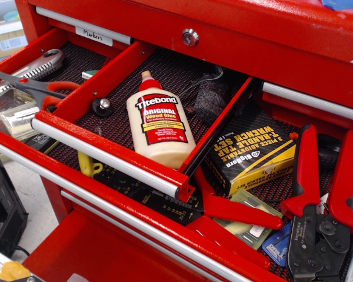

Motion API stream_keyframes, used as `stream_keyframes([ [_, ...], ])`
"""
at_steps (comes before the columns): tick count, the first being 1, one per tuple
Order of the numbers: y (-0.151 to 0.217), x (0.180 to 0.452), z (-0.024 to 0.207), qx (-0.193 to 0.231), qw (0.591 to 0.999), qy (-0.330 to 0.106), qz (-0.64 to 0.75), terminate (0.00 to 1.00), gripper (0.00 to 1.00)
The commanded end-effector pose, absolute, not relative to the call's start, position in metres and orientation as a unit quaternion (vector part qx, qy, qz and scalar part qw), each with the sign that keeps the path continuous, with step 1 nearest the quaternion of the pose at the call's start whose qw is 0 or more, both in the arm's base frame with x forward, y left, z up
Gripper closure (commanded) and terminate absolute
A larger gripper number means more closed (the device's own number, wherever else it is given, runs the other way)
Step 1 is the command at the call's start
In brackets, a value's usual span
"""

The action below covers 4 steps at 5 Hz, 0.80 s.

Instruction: Pick up scissors and put into drawer

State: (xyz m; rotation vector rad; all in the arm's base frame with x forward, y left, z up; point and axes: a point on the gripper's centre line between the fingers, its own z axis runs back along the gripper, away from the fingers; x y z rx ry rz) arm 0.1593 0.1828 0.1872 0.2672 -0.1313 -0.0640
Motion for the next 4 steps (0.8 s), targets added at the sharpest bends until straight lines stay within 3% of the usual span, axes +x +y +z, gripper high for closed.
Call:
stream_keyframes([
  [1, 0.183, 0.159, 0.187, 0.133, 0.988, -0.065, -0.032, 0.00, 0.00],
  [2, 0.202, 0.159, 0.186, 0.148, 0.975, -0.047, -0.162, 0.00, 0.00],
  [3, 0.222, 0.174, 0.183, 0.102, 0.953, -0.021, -0.286, 0.00, 0.00],
  [4, 0.242, 0.217, 0.165, 0.102, 0.909, -0.046, -0.401, 0.00, 0.00],
])
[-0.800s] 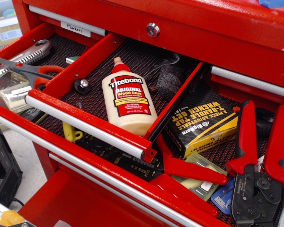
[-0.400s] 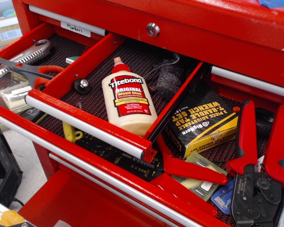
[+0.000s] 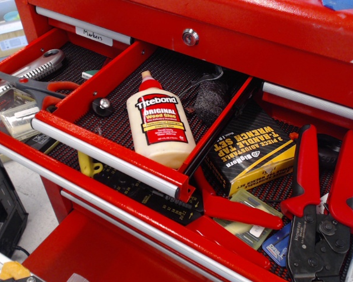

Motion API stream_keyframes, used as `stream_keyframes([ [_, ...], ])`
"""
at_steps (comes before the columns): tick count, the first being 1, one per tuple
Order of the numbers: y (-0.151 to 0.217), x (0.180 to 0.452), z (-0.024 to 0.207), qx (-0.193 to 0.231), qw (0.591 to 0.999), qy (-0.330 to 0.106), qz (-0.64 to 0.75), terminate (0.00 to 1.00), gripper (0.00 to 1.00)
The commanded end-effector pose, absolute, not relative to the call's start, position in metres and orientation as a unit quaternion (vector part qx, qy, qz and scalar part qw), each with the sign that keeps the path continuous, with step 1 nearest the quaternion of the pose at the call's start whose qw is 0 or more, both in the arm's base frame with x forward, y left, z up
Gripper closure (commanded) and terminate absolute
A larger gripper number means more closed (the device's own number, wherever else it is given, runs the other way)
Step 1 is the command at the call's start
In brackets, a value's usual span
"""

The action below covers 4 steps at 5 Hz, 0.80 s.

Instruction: Pick up scissors and put into drawer

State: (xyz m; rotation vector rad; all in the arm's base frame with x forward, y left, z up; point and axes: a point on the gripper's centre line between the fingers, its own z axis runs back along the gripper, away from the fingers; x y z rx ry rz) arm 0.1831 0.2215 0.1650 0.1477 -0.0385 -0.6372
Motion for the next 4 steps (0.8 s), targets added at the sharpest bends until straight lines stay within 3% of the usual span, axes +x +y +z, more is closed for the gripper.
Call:
stream_keyframes([
  [1, 0.243, 0.249, 0.150, 0.093, 0.852, -0.062, -0.511, 0.00, 0.00],
  [2, 0.224, 0.257, 0.138, 0.100, 0.780, -0.088, -0.611, 0.00, 0.00],
  [4, 0.200, 0.255, 0.107, 0.048, 0.637, -0.164, -0.752, 0.00, 0.00],
])
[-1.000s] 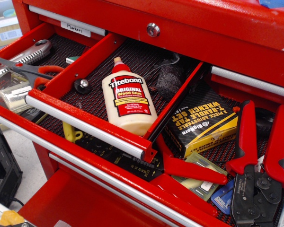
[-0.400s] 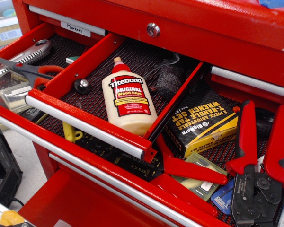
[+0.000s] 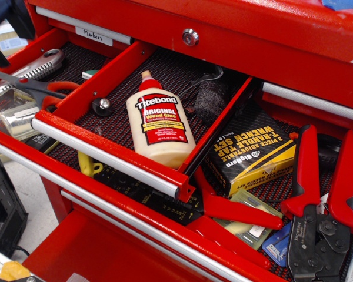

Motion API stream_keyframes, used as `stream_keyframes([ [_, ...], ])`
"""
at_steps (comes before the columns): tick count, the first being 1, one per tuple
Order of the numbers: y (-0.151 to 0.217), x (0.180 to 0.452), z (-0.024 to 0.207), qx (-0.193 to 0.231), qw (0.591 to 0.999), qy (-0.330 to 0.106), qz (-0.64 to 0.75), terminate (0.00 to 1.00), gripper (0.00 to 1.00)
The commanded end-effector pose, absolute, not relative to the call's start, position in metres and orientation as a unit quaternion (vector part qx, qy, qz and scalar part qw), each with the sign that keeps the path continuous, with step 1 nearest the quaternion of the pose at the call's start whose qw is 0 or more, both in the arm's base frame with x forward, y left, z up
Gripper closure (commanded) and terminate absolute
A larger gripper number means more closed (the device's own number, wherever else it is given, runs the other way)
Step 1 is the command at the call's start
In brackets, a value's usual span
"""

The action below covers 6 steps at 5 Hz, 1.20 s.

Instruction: Pick up scissors and put into drawer

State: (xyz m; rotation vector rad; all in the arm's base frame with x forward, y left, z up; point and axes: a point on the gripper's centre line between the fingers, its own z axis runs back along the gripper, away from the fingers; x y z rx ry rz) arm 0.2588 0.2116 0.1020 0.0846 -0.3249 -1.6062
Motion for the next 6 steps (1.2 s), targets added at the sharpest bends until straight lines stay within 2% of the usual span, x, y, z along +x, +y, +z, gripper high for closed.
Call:
stream_keyframes([
  [1, 0.198, 0.259, 0.093, 0.035, 0.633, -0.186, -0.750, 0.00, 0.00],
  [3, 0.205, 0.265, 0.071, -0.010, 0.665, -0.186, -0.723, 0.00, 0.00],
  [4, 0.207, 0.261, 0.060, -0.036, 0.695, -0.190, -0.692, 0.00, 0.00],
  [5, 0.201, 0.260, 0.051, -0.044, 0.721, -0.195, -0.663, 0.00, 1.00],
  [6, 0.194, 0.253, 0.059, -0.055, 0.743, -0.183, -0.642, 0.00, 1.00],
])
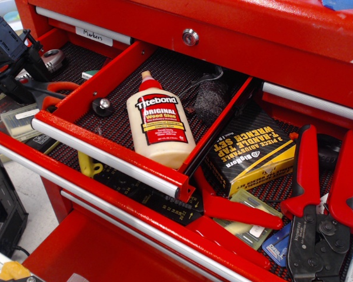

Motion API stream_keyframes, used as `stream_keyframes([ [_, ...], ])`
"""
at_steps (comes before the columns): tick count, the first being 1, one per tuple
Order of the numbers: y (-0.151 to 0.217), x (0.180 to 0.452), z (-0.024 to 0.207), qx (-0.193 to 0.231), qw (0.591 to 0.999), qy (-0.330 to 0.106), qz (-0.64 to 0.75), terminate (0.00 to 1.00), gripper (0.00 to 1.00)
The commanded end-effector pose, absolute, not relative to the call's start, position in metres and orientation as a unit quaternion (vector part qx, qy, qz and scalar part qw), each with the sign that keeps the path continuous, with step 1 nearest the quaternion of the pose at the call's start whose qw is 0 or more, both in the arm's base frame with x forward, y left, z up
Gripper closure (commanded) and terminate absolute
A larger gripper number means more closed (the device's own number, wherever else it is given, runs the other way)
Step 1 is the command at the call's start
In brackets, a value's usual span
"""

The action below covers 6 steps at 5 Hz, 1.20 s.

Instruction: Pick up scissors and put into drawer

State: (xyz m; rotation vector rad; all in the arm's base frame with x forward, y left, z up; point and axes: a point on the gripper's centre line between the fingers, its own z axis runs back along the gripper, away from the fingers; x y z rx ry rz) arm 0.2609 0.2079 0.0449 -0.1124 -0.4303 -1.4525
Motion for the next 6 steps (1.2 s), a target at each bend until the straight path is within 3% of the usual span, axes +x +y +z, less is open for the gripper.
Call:
stream_keyframes([
  [1, 0.193, 0.245, 0.073, -0.063, 0.759, -0.160, -0.628, 0.00, 1.00],
  [3, 0.199, 0.226, 0.128, -0.074, 0.788, -0.126, -0.599, 0.00, 1.00],
  [4, 0.201, 0.219, 0.156, -0.090, 0.813, -0.126, -0.562, 0.00, 1.00],
  [6, 0.194, 0.212, 0.205, -0.074, 0.851, -0.159, -0.495, 0.00, 1.00],
])
